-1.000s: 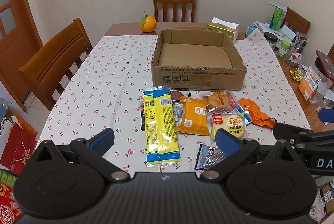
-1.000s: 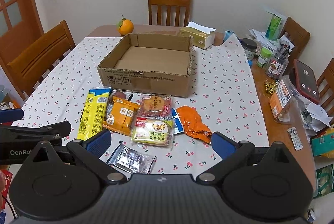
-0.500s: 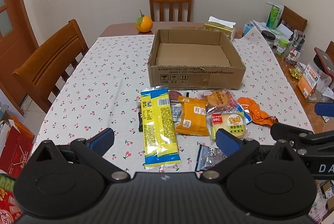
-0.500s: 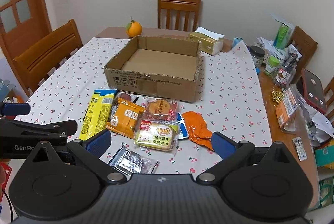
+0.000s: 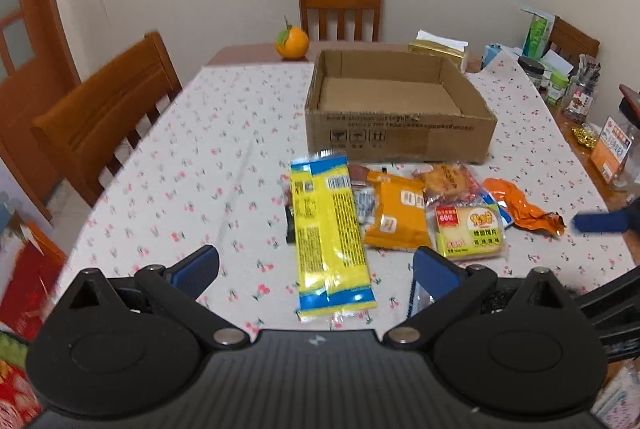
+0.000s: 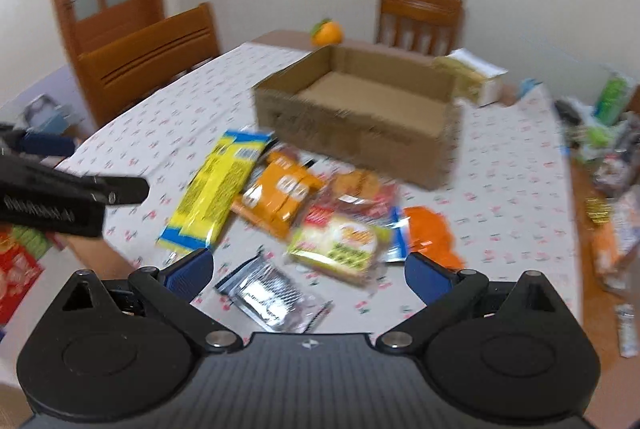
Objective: Organize snacks
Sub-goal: 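Grasp the yellow-blue wafer bar with left tool while right tool grasps silver foil packet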
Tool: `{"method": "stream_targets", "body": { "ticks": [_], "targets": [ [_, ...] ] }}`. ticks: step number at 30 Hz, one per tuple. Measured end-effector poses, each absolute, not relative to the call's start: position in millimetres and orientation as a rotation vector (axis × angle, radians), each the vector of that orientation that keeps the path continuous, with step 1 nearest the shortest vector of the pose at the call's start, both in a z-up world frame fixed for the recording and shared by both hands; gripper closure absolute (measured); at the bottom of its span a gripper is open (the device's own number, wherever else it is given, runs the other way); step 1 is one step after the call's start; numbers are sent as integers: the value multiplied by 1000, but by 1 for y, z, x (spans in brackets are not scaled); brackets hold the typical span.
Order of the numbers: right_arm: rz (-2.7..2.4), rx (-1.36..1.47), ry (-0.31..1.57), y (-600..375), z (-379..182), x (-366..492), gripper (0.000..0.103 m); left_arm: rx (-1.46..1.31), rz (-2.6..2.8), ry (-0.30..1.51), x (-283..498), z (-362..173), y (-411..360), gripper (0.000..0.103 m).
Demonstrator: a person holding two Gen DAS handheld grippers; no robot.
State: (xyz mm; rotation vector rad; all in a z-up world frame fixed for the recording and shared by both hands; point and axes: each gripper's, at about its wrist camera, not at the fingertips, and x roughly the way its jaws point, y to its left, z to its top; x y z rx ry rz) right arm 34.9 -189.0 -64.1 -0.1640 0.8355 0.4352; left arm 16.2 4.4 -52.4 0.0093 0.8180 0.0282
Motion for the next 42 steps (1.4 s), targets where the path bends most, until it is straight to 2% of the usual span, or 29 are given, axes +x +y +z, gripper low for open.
{"method": "stream_targets", "body": {
  "ticks": [7,18,28,42],
  "targets": [
    [544,-173,955,-173,-114,55,0,-69,44,878,16,-66,21,1],
    [665,-215,1032,-138,-144,88,0,-107,79,893,22,-72,41,1],
    [715,-162,1110,-146,-146,79,0,-74,29,901,49,-87,39,1],
    [568,-241,1044,-149,-150,73,0,-27,-2,906,106,-141,16,2]
  ]
}}
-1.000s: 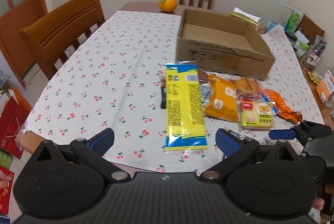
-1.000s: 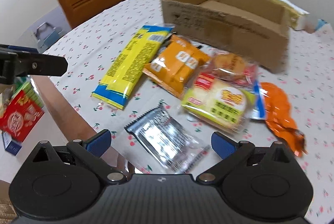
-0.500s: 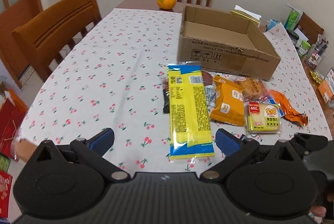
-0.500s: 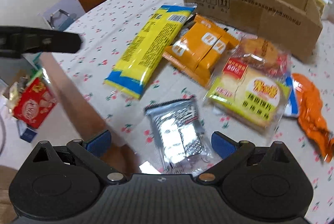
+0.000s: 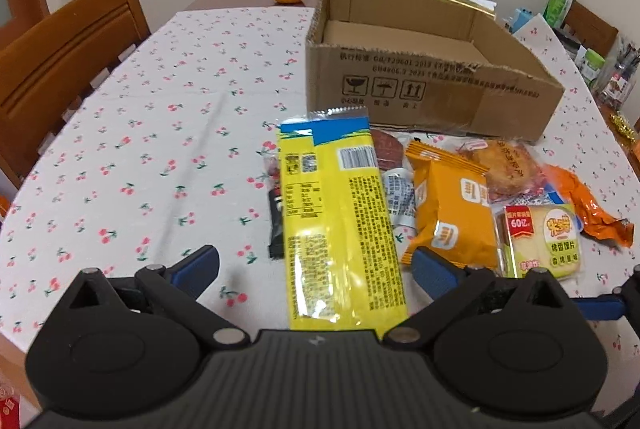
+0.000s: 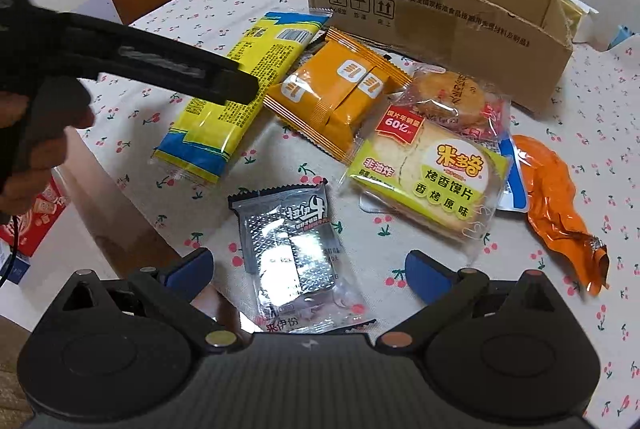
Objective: Organize snacks
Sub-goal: 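Grasp the yellow-blue wafer bar with left tool while right tool grasps silver foil packet, then drop the wafer bar into the box with left tool while right tool drops the foil packet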
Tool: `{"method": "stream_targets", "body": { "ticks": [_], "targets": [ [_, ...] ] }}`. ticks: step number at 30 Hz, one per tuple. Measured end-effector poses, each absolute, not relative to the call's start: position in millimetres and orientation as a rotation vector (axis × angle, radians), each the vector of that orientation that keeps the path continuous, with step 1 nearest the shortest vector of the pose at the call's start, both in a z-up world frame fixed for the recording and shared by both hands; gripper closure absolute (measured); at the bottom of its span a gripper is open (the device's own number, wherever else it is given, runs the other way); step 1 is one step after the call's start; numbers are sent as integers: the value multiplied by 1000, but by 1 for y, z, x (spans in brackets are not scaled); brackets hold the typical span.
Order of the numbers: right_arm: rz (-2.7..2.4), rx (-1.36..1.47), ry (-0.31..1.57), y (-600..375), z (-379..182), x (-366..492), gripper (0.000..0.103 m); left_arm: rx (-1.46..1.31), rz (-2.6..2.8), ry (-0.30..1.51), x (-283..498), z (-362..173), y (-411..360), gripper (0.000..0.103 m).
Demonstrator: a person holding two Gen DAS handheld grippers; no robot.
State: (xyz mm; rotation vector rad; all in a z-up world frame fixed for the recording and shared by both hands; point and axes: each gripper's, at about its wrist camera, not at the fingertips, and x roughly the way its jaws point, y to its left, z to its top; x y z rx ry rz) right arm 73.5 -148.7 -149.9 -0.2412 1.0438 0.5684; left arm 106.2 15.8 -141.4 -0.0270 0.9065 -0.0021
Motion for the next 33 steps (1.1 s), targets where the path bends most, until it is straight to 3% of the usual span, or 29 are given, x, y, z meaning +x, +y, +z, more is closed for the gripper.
{"method": "stream_targets", "body": {
  "ticks": [5,12,17,21,23,28,33],
  "targets": [
    [570,-316,1009,-146,-152,67,0,-16,4,895,114,-147,10,4],
    [595,-327,1002,-143,-150,67,1,-27,-8,900,121,-152,9,18],
    [631,-341,974,-139,-144,65,25,-27,-3,894,122,-153,9,20],
    [651,-352,962,-137,-143,66,34,-28,-9,899,123,-153,10,30],
    [658,-352,961,-136,-143,66,41,-26,-9,902,124,-154,10,31],
    [655,-346,966,-134,-143,69,51,-26,-12,905,125,-154,11,40],
    [643,-321,987,-135,-142,72,52,-28,-37,919,125,-148,16,45]
  ]
}}
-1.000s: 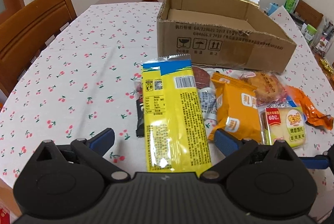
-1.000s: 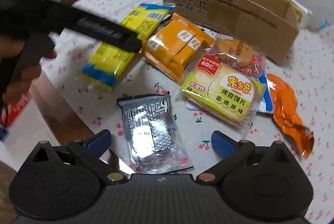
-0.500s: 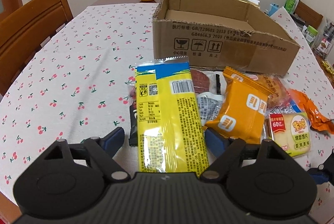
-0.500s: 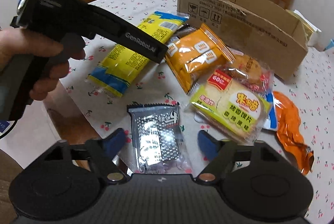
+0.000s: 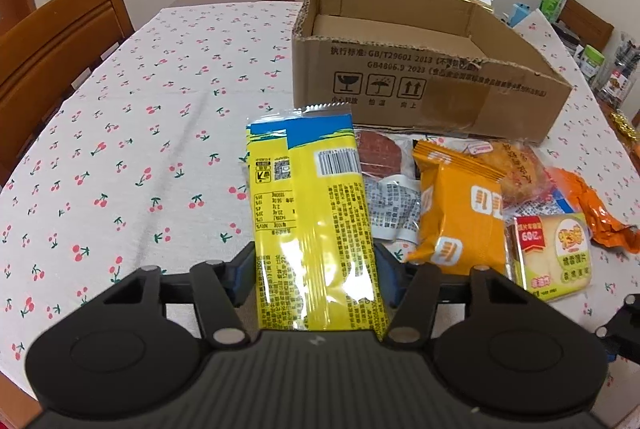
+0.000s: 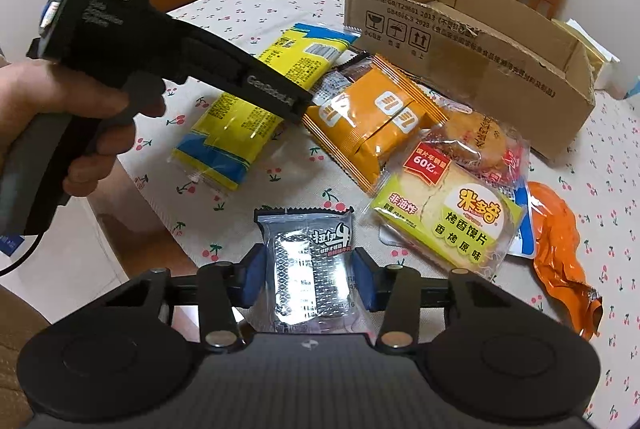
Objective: Organize snacks
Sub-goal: 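Drop the wafer bar into the box with left tool while right tool drops the foil packet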
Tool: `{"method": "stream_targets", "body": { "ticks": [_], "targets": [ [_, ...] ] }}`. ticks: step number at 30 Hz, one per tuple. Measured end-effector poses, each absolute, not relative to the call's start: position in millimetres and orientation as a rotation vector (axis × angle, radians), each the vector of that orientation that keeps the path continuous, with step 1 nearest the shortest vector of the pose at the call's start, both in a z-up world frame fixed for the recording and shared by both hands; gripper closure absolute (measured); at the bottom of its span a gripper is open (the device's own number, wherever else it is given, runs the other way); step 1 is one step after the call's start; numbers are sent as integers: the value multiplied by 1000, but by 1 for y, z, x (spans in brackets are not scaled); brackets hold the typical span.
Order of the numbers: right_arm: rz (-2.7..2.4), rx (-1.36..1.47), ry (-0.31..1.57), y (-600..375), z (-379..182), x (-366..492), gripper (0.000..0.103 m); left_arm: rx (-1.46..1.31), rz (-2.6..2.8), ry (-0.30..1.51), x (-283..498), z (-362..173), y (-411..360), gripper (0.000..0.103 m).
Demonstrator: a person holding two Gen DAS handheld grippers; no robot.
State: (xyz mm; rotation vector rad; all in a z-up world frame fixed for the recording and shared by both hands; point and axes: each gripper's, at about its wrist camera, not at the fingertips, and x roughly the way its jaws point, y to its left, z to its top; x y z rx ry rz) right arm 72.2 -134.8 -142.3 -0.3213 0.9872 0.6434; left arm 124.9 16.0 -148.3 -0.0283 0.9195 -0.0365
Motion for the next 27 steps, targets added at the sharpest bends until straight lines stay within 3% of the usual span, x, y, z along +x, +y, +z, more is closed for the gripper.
{"method": "stream_targets", "body": {
  "ticks": [16,27],
  "targets": [
    [616,-285,954,-142,-88,84,52,35,-231,979,122,-77,33,46],
    [483,-231,850,-157,-43,136,52,70,-354,860,218,-25,13,46]
  ]
}}
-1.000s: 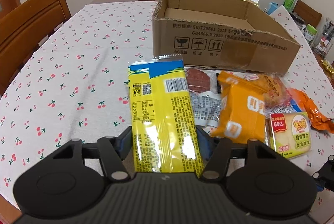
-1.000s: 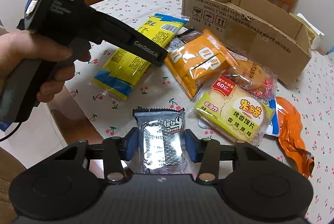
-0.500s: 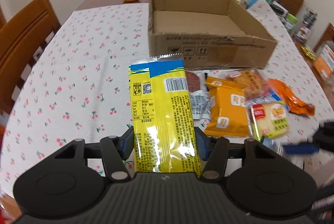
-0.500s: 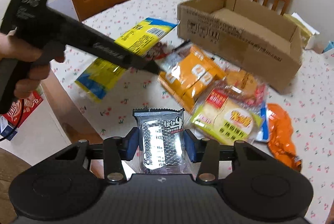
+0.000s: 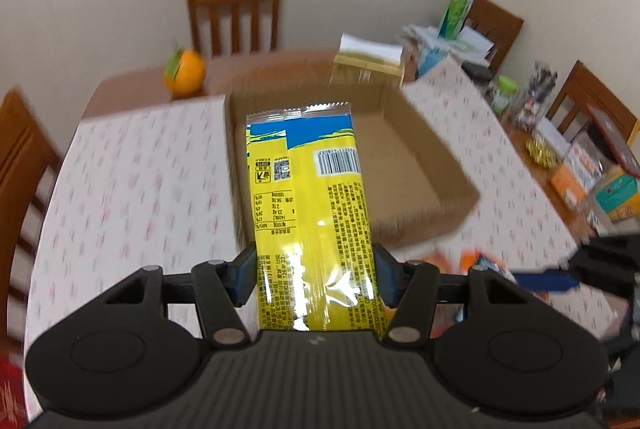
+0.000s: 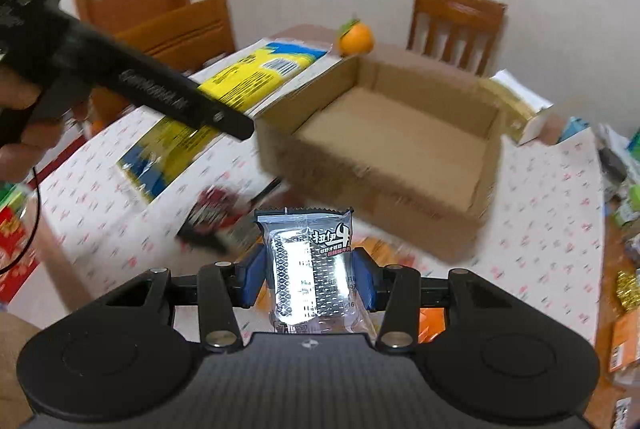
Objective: Organize snacks
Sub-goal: 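Drop the wafer bar into the box with left tool while right tool drops the foil packet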
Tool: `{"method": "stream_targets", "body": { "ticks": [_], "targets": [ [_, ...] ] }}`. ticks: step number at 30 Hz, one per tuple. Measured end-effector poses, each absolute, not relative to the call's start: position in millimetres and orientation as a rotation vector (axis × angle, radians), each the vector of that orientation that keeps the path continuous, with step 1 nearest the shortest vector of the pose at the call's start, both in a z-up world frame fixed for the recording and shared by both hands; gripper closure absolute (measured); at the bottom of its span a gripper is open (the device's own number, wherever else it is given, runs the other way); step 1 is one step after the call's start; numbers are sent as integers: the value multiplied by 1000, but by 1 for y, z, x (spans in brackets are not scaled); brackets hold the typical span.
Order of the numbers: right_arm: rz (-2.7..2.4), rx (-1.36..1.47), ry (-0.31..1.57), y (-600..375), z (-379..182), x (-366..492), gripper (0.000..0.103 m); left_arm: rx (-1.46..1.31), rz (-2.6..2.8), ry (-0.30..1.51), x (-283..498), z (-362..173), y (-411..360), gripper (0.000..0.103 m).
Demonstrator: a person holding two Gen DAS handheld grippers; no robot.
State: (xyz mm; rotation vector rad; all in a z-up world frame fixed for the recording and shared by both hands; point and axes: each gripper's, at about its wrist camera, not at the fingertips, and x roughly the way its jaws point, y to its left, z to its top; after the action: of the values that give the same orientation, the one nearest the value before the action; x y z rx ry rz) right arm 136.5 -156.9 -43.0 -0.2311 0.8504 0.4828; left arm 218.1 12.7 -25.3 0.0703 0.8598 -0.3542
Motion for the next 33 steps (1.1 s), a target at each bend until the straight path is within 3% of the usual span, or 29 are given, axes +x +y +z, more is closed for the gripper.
{"method": "stream_targets", "body": {
  "ticks": [10,11,12,14,23,33],
  "targets": [
    [353,-195,811,-166,-24,171,52,73,-364,863,323,-44,-19,46],
    [344,-196,814,-165,-24,174,52,71,-358,861,328,-48,-19,42],
    [335,-194,818,-166,-24,177,52,68,-351,852,333,-53,-20,29],
    [320,-193,825,-165,-24,182,52,76,-310,825,338,-59,-18,17],
    [301,-208,828,-160,-20,202,52,71,-293,791,298,-51,13,10],
    [309,-166,830,-157,-18,252,52,30,-266,795,231,-49,38,10]
  ]
}}
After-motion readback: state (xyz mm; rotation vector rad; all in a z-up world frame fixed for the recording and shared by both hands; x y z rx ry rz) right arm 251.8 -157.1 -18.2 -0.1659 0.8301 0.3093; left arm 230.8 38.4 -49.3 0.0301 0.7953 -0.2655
